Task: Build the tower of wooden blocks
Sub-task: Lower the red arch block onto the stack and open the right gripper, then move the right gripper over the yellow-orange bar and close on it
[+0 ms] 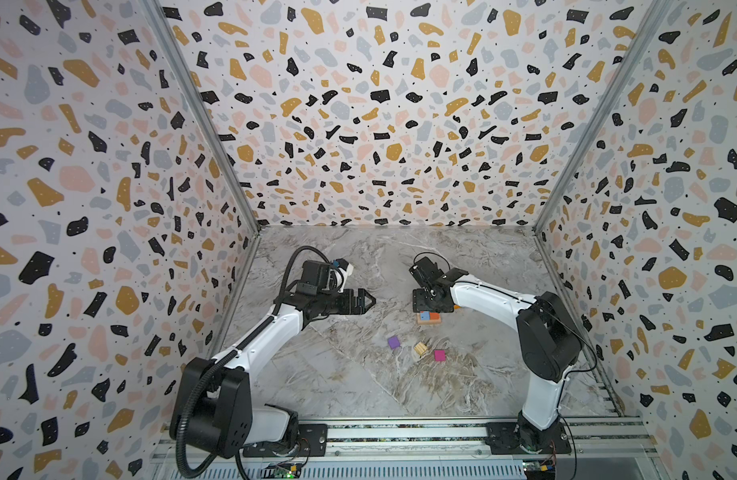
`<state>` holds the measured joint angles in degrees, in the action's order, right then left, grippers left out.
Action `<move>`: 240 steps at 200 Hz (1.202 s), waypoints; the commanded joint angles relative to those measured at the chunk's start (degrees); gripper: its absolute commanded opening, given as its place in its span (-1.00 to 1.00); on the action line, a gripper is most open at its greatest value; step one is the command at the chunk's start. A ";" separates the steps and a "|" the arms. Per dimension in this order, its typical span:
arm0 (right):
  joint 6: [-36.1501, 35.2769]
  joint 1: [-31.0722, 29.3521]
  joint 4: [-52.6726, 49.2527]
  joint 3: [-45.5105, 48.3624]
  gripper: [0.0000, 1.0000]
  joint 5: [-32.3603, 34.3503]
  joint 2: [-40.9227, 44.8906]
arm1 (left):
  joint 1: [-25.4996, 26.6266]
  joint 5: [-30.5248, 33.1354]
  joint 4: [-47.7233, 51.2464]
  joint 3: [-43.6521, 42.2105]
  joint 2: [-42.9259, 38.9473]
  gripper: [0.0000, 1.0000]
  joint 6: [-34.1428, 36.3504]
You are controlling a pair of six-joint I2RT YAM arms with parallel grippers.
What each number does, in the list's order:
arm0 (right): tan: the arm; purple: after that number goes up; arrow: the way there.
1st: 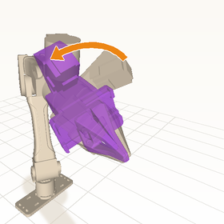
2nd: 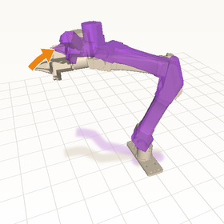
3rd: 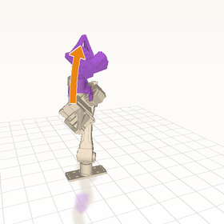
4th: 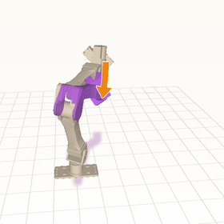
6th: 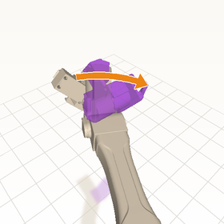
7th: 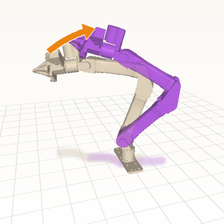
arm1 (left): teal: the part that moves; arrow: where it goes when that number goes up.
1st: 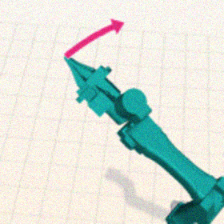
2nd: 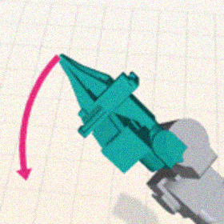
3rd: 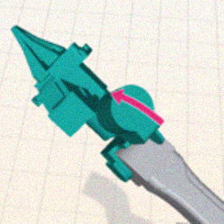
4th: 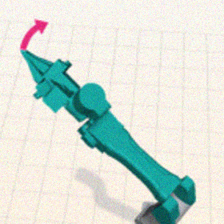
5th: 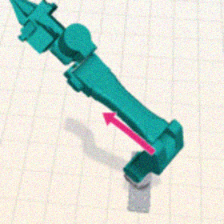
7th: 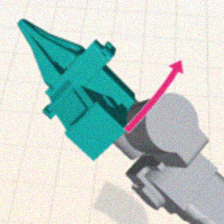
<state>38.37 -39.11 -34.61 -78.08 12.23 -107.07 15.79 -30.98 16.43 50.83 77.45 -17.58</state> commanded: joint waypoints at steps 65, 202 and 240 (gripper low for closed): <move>-11.18 4.87 -0.48 0.24 0.62 -5.25 12.50 | -0.23 1.05 0.54 -0.20 -0.47 1.00 0.97; -20.62 20.81 12.41 14.49 0.90 -12.87 14.35 | -0.23 3.33 0.76 0.32 0.73 1.00 1.57; -20.69 20.95 15.52 17.44 0.85 -13.80 11.14 | -0.19 3.98 0.83 0.32 0.88 1.00 1.51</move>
<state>18.46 -18.22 -21.78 -62.35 -0.21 -95.37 15.79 -27.77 16.71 50.83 78.04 -17.08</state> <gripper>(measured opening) 0.936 0.999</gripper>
